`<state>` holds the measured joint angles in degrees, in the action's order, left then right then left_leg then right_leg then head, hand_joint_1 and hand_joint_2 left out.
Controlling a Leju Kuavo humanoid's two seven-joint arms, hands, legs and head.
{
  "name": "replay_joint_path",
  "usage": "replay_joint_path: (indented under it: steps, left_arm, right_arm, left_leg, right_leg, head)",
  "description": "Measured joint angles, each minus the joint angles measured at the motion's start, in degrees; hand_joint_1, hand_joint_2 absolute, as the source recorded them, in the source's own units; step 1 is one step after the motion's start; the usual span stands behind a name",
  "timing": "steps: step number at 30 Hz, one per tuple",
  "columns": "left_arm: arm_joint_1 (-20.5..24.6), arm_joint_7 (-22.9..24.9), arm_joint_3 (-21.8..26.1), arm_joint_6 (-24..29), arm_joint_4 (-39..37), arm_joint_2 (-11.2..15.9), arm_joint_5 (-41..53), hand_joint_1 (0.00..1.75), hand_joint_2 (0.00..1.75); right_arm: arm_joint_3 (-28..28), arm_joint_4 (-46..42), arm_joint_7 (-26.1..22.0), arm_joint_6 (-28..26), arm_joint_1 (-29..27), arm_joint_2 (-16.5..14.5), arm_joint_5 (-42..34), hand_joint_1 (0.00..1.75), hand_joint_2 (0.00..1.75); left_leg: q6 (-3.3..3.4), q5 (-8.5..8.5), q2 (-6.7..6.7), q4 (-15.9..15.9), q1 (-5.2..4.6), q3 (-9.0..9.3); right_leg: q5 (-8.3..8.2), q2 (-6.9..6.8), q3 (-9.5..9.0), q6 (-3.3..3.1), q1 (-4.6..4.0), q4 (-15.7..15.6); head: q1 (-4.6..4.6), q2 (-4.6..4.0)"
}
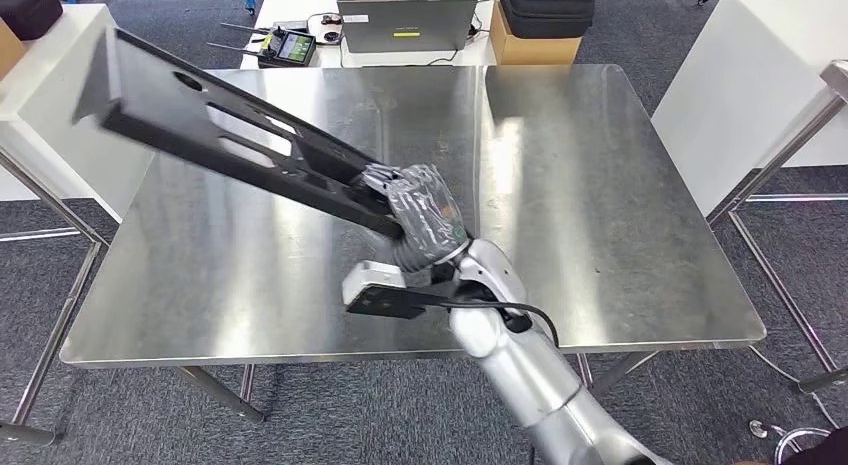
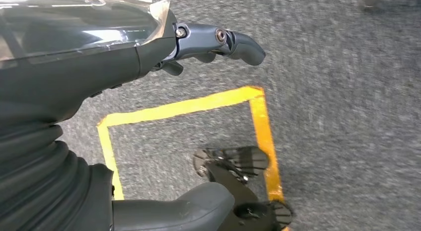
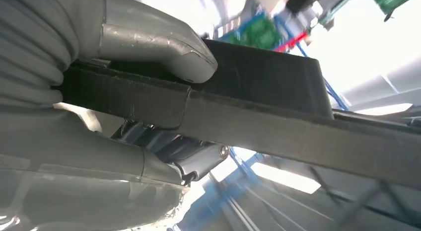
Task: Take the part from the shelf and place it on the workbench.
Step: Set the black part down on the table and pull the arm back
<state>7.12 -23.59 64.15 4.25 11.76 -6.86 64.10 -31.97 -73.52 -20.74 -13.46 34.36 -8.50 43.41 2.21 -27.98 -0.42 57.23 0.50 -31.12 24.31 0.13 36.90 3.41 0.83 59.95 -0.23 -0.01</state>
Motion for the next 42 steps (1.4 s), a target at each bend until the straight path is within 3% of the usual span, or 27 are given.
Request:
replay_joint_path:
  steps: [1, 5, 6, 8, 10, 11, 12, 14, 16, 19, 21, 24, 25, 26, 27, 29, 31, 35, 42]
  left_arm:
    - [0.1, 0.0, 0.0, 0.0, 0.0, -0.1, 0.1, 0.00, 1.75]
    - [0.2, 0.3, -0.3, -0.1, 0.0, -0.2, 0.8, 0.00, 1.75]
    - [0.3, 0.3, -0.6, -0.2, 0.0, -0.3, 1.0, 0.00, 1.75]
    - [0.3, 0.5, -0.9, -0.4, 0.0, -0.3, 1.5, 0.00, 1.75]
    - [0.3, 0.7, -1.2, -0.7, 0.0, -0.3, 1.9, 0.00, 1.75]
    - [0.3, 0.8, -1.3, -0.7, 0.0, -0.3, 2.0, 0.00, 1.75]
    - [0.3, 0.9, -1.4, -0.8, 0.0, -0.3, 2.1, 0.00, 1.75]
    - [0.2, 1.0, -1.4, -0.9, 0.0, -0.3, 2.3, 0.00, 1.75]
    - [0.2, 1.0, -1.5, -1.0, 0.0, -0.3, 2.4, 0.00, 1.75]
    - [0.3, 1.3, -1.9, -1.2, 0.0, -0.3, 2.8, 0.00, 1.75]
    - [0.3, 1.5, -2.3, -1.6, 0.0, -0.3, 3.1, 0.00, 1.75]
    - [0.5, 2.0, -2.5, -1.8, 0.0, -0.3, 3.3, 0.00, 1.75]
    - [0.4, 2.1, -2.5, -1.8, 0.0, -0.3, 3.2, 0.00, 1.75]
    - [0.4, 2.2, -2.5, -1.8, 0.0, -0.3, 3.2, 0.00, 1.75]
    - [0.4, 2.2, -2.5, -1.7, 0.0, -0.3, 3.2, 0.00, 1.75]
    - [0.3, 2.2, -2.5, -1.7, 0.0, -0.3, 3.1, 0.00, 1.75]
    - [0.4, 2.3, -2.5, -1.6, 0.0, -0.3, 3.0, 0.00, 1.75]
    - [0.4, 2.3, -2.5, -1.6, 0.0, -0.1, 3.0, 0.00, 1.75]
    - [0.4, 2.3, -2.5, -1.6, 0.0, -0.1, 3.0, 0.00, 1.75]
  right_arm:
    - [-0.9, 2.7, 1.2, -1.2, 2.3, -0.9, 2.9, 1.75, 1.75]
    - [-4.4, 14.8, 6.4, -2.7, 11.1, -4.5, 13.9, 1.75, 1.75]
    - [-5.3, 18.2, 7.3, -3.3, 13.0, -5.5, 16.3, 1.75, 1.75]
    - [-7.1, 25.4, 9.2, -4.2, 16.0, -7.4, 20.9, 1.75, 1.75]
    - [-8.6, 31.6, 11.1, -4.4, 17.5, -8.5, 24.5, 1.75, 1.75]
    - [-9.1, 34.1, 11.8, -4.4, 17.7, -8.8, 25.7, 1.75, 1.75]
    - [-9.6, 36.4, 12.3, -4.5, 17.9, -9.0, 26.5, 1.75, 1.75]
    - [-10.2, 40.1, 12.7, -4.8, 18.3, -9.2, 27.3, 1.75, 1.75]
    - [-10.7, 42.7, 13.0, -5.1, 18.9, -9.4, 27.9, 1.75, 1.75]
    - [-11.8, 45.4, 15.2, -4.6, 19.6, -9.6, 31.2, 1.75, 1.75]
    - [-12.6, 47.3, 17.0, -4.0, 20.0, -9.4, 33.9, 1.75, 1.75]
    - [-13.5, 50.3, 18.7, -2.6, 20.0, -8.6, 35.6, 1.75, 1.75]
    - [-13.6, 51.3, 19.1, -1.9, 19.7, -8.2, 35.7, 1.75, 1.75]
    - [-13.7, 52.2, 19.4, -1.2, 19.5, -7.8, 35.6, 1.75, 1.75]
    - [-13.7, 53.0, 19.8, -0.5, 19.4, -7.4, 35.5, 1.75, 1.75]
    - [-13.7, 54.1, 20.3, 0.5, 19.3, -6.9, 35.3, 1.75, 1.75]
    - [-13.7, 54.9, 20.5, 1.0, 19.5, -6.5, 35.2, 1.75, 1.75]
    - [-13.7, 55.8, 20.7, 1.2, 19.6, -6.3, 35.1, 1.75, 1.75]
    - [-13.7, 56.5, 20.7, 1.2, 19.7, -6.2, 35.1, 1.75, 1.75]
  left_leg:
    - [-0.33, -0.38, -0.14, 0.1, -0.12, 0.16]
    - [-1.74, -1.73, 0.07, 1.0, 0.41, 0.10]
    - [-2.06, -2.68, 0.14, 3.2, 0.53, -0.96]
    - [-2.56, -5.17, 0.20, 10.8, 0.68, -5.42]
    - [-2.85, -5.72, 0.22, 16.8, 0.76, -9.97]
    - [-2.87, -4.24, 0.24, 16.7, 0.80, -10.97]
    - [-2.81, -1.68, 0.25, 14.4, 0.84, -10.82]
    - [-2.53, 3.81, 0.26, 6.8, 0.82, -8.64]
    - [-1.98, 5.36, 0.25, 2.2, 0.60, -6.75]
    - [-0.93, 4.36, 0.21, 1.2, 0.42, -6.11]
    - [-0.13, 4.08, 0.17, 0.7, 0.59, -5.36]
    - [0.86, 3.41, 0.09, 0.4, 0.52, -4.51]
    - [0.99, 3.14, 0.01, 0.5, 0.46, -4.19]
    - [1.03, 2.85, -0.08, 0.5, 0.40, -3.82]
    - [0.97, 2.49, -0.17, 0.5, 0.36, -3.31]
    - [0.67, 1.71, -0.23, 0.5, 0.25, -2.31]
    - [0.23, 0.92, -0.29, 0.7, -0.08, -1.79]
    - [0.57, 0.31, -0.16, 0.9, -0.01, -1.54]
    - [0.18, 0.26, -0.02, 0.3, 0.11, -1.19]
  right_leg:
    - [-0.70, -0.01, -0.82, -0.41, -0.01, -1.9]
    - [-0.17, 0.22, -1.83, -2.80, 0.15, -2.7]
    - [0.03, 0.28, -2.30, -3.28, 0.34, -2.9]
    - [0.68, 0.31, -3.09, -4.10, 0.36, -2.9]
    - [1.48, 0.32, -4.03, -4.40, 0.25, -2.9]
    - [1.97, 0.32, -4.63, -4.34, 0.22, -2.9]
    - [2.48, 0.32, -5.31, -4.22, 0.22, -2.9]
    - [3.55, 0.36, -6.45, -3.79, 0.03, -2.9]
    - [4.21, 0.52, -6.69, -3.23, -0.32, -2.9]
    - [4.70, 0.55, -6.56, -2.38, -0.45, -3.1]
    - [5.97, 0.41, -5.18, -2.12, -0.50, -0.2]
    - [8.86, 0.34, 1.68, -2.37, -0.42, 11.0]
    - [8.96, 0.34, 3.73, -2.21, -0.41, 13.5]
    - [8.25, 0.34, 4.87, -1.88, -0.41, 14.1]
    - [6.46, 0.33, 4.90, -1.40, -0.41, 12.3]
    - [1.69, 0.20, 2.43, -0.74, -0.45, 4.2]
    - [-1.23, 0.08, 0.14, -0.95, -0.48, -1.7]
    - [-1.63, 0.32, -0.36, -1.38, -0.41, -2.6]
    - [-1.36, 0.46, -0.37, -1.99, -0.65, -2.6]
  head:
    - [-0.03, -0.01]
    - [-0.21, -0.01]
    - [-0.31, -0.01]
    - [-0.53, 0.00]
    - [-0.53, -0.01]
    - [-0.54, -0.01]
    - [-0.51, -0.01]
    - [-0.51, -0.01]
    - [-0.54, -0.01]
    - [-0.52, 0.00]
    - [-0.43, 0.00]
    - [-0.31, 0.01]
    - [-0.30, 0.00]
    - [-0.27, 0.00]
    - [-0.27, 0.00]
    - [-0.24, -0.01]
    - [-0.28, -0.01]
    - [-0.39, 0.00]
    - [-0.39, 0.00]
